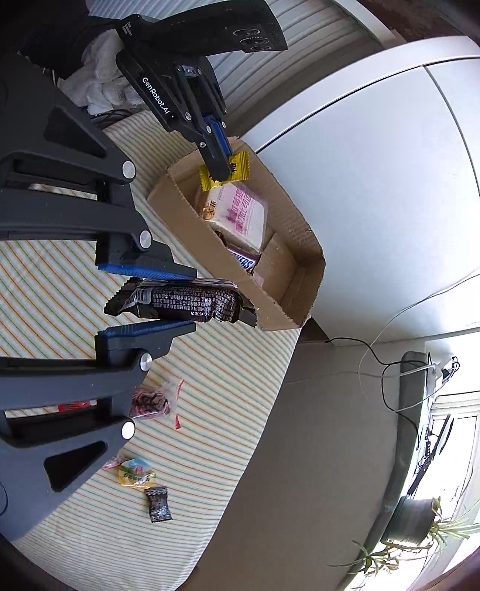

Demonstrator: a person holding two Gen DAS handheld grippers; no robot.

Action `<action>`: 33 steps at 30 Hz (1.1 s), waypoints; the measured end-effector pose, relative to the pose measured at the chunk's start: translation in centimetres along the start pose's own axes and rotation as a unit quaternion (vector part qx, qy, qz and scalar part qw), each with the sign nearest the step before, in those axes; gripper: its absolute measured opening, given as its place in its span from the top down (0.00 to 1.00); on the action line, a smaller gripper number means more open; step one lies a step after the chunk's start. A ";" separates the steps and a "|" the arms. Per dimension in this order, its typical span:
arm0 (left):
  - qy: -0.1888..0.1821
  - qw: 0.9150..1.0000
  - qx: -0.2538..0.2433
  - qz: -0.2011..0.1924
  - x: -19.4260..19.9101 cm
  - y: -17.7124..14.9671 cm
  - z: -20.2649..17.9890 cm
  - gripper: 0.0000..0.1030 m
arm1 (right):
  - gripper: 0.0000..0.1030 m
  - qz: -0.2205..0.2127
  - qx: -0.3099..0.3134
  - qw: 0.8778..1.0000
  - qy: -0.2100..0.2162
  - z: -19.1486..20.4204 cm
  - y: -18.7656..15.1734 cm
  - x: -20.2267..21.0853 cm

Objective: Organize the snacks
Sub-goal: 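Drop the yellow candy and Snickers bar into the box with both grippers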

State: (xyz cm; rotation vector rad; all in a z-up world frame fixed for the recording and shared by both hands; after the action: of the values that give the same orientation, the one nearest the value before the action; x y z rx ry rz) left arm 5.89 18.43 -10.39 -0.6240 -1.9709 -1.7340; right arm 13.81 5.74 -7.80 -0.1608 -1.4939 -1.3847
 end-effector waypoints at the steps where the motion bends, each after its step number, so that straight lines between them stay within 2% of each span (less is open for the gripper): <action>1: 0.006 1.000 0.000 -0.001 0.1 0.1 0.6 0.90 | 0.79 -0.001 0.004 1.000 0.000 0.3 0.6 -0.4; 7: 0.035 0.999 0.001 -0.003 0.2 0.5 3.6 0.90 | 0.79 0.000 0.025 1.000 0.003 1.9 3.2 -2.9; 15: 0.051 0.999 0.005 -0.003 -0.4 1.0 5.7 0.90 | 0.79 0.011 0.043 0.999 0.013 4.3 5.2 -6.5; 24: 0.058 0.998 -0.009 0.002 -1.6 1.3 5.8 0.90 | 0.79 0.026 0.041 0.999 0.019 5.3 6.8 -10.7; 31: 0.054 0.999 -0.007 0.001 -1.8 1.4 5.6 0.89 | 0.79 0.032 0.038 0.998 0.036 5.7 7.1 -12.4; 32: 0.054 0.998 -0.006 0.001 -1.8 1.4 5.6 0.89 | 0.77 0.025 0.041 0.998 0.031 5.8 7.3 -12.3; 33: 0.055 0.998 -0.007 0.001 -1.7 1.4 5.6 0.83 | 0.65 0.020 0.043 0.999 0.025 5.8 7.4 -12.2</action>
State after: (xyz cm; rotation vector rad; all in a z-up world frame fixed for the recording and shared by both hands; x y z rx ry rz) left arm 7.97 24.03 -10.92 -0.5226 -1.8850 -1.7435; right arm 21.00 19.06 -10.59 -0.0997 -1.4973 -1.2820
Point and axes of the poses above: each gripper's, at about its wrist camera, not at the fingertips, and x roughly against the way its jaws point, z to its left, y to its top, the point moved 7 cm from there along -x, roughly the way its jaws point, and after that the axes turned 6 degrees about -x, right-handed, at the moved point
